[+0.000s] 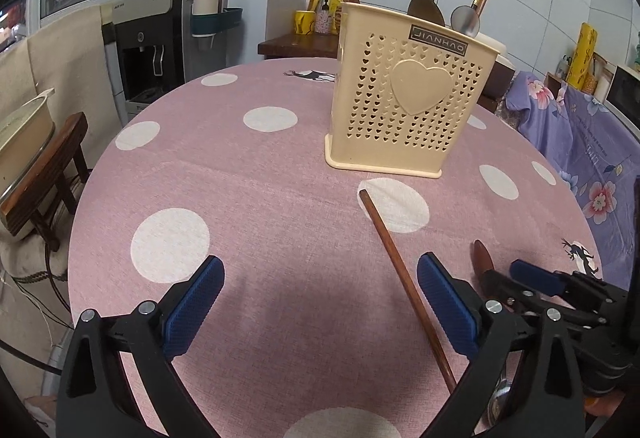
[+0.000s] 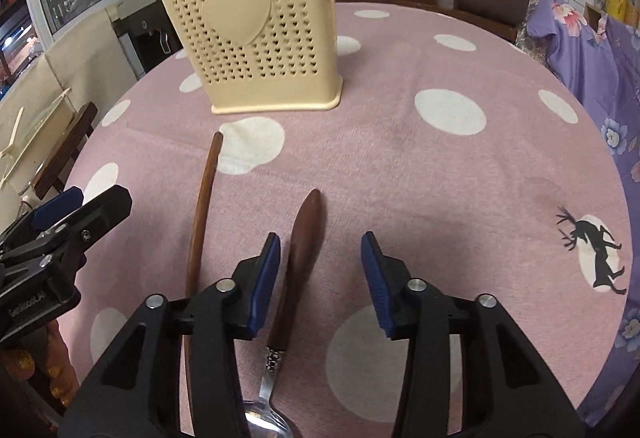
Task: Organize utensils
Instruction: 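Move the left gripper over the last chopstick while the right grips the brown-handled spoon, then close the left gripper on the brown chopstick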
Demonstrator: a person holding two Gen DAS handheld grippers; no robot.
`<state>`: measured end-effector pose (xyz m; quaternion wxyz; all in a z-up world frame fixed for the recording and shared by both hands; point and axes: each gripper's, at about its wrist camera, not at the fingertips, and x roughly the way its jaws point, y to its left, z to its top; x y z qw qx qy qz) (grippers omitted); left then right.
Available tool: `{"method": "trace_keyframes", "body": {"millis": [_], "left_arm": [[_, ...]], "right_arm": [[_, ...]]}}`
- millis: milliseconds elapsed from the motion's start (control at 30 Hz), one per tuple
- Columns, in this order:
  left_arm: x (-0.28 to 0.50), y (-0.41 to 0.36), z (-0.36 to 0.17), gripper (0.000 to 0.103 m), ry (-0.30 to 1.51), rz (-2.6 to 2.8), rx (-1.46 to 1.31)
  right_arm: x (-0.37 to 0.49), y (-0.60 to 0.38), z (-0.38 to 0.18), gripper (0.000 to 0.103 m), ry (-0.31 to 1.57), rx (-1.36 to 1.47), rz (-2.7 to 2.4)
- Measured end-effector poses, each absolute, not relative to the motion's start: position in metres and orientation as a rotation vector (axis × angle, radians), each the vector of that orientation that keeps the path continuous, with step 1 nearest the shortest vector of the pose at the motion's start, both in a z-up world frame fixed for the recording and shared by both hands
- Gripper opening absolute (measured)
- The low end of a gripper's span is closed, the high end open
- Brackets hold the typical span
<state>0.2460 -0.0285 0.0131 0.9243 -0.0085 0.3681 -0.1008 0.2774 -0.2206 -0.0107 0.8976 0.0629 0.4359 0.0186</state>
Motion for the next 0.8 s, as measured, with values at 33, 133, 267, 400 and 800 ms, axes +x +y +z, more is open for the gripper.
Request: {"method": "trace_keyframes", "body": {"millis": [33,133,267,400,800], "left_arm": [[0.246,-0.028,0.012,0.095,0.756,-0.204,-0.015],[0.248,-0.028,0.01,0.092,0.765,-0.204,-0.019],[0.251,-0.029,0.008,0.084,0.776,-0.205,-0.021],[0.255,-0.034,0.007,0.077,0.796,-0.223,-0.015],[0.282,-0.082,0.001,0.047,0.868,-0.297,0.086]], "right_arm": [[0.278,-0.219,-0.012,0.039,0.896,0.124,0.03],[0.281,-0.216,-0.014,0.035,0.898,0.112,0.01],[0.284,-0.211,-0.013,0.022,0.9,0.083,-0.001],[0.286,-0.214,-0.013,0.019,0.9,0.103,0.015],[0.28,-0.245,-0.003,0.017,0.866,0.121,-0.043]]}}
